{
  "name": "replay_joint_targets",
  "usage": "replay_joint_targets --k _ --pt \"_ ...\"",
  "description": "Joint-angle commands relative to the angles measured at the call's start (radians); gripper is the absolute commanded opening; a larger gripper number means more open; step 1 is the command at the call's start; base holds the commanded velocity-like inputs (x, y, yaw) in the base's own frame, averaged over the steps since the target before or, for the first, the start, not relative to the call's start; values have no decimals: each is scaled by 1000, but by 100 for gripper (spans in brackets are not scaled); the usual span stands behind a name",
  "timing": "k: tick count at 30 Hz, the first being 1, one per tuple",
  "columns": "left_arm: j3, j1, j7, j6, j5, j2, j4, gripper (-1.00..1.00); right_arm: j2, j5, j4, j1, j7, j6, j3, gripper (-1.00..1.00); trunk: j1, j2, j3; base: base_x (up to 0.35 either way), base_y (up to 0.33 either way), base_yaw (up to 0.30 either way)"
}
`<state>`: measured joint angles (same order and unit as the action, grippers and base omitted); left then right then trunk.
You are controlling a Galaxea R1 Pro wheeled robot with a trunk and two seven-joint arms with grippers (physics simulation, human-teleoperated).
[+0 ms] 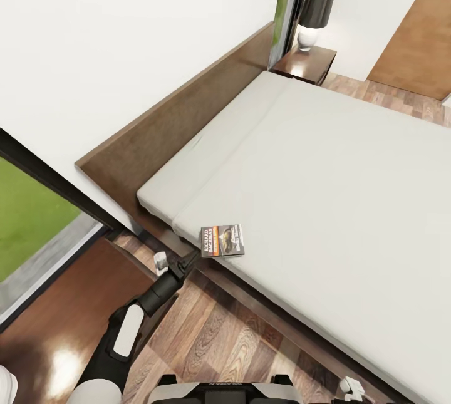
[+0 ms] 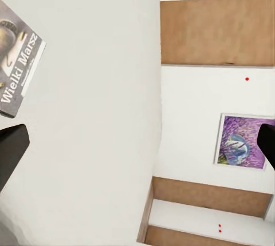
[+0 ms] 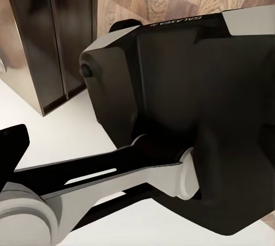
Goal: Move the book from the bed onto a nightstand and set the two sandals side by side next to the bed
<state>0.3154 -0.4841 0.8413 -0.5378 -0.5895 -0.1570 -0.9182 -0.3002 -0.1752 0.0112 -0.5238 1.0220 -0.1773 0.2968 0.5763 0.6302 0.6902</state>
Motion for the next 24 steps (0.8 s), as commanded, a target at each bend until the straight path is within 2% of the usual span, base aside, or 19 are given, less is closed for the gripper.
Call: replay_joint_targets --k 1,20,24 --pt "3 -1 3 -5 -3 -1 0 100 0 -7 1 -1 3 -7 9 100 0 1 1 0 0 0" --pt "2 -1 8 15 -4 -2 1 100 0 -7 1 -1 4 -7 9 100 0 1 1 0 0 0" --pt "1 -1 8 14 -4 -2 1 100 0 -7 1 -1 3 -7 9 100 16 29 13 0 0 0"
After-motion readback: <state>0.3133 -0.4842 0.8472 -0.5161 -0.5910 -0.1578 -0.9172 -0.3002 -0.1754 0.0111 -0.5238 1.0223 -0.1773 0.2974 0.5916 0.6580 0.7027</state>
